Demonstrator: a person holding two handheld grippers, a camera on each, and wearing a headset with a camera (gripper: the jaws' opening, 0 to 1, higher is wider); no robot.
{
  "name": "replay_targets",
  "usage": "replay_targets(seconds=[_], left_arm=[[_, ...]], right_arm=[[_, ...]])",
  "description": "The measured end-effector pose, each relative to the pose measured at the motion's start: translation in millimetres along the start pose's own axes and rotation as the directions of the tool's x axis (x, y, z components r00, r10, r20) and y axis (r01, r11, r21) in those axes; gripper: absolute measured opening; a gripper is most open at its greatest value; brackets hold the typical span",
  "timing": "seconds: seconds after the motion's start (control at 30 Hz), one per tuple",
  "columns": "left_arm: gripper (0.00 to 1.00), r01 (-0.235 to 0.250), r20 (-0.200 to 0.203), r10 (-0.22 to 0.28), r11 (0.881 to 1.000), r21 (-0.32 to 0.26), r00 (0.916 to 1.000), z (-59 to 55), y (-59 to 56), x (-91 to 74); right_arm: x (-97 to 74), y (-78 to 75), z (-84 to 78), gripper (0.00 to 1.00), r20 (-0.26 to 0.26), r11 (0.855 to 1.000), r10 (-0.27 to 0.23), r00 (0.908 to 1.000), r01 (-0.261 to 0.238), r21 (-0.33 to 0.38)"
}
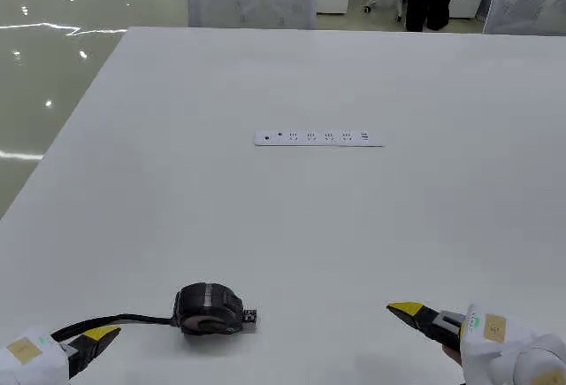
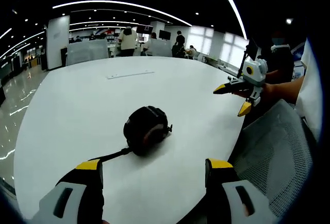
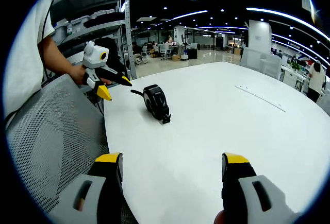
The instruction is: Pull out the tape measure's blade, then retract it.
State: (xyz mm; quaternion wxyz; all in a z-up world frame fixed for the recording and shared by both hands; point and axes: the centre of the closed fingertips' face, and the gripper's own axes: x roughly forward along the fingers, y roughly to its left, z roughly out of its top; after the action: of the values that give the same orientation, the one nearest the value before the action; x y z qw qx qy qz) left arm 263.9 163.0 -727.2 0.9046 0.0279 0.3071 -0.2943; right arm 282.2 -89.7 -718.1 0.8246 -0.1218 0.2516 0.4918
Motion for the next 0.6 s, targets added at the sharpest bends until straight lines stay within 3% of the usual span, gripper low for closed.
replay_targets(seconds=[0.6], left_arm=[[0.91,0.011,0.004,-0.011,1.000,-0.012,0.9999,-5.8,1.2,-10.4]], right_arm=[[-21.4,3.2,-21.8,0.89,-0.028,0.998,-0.024,0.9993,0.026,0.055]])
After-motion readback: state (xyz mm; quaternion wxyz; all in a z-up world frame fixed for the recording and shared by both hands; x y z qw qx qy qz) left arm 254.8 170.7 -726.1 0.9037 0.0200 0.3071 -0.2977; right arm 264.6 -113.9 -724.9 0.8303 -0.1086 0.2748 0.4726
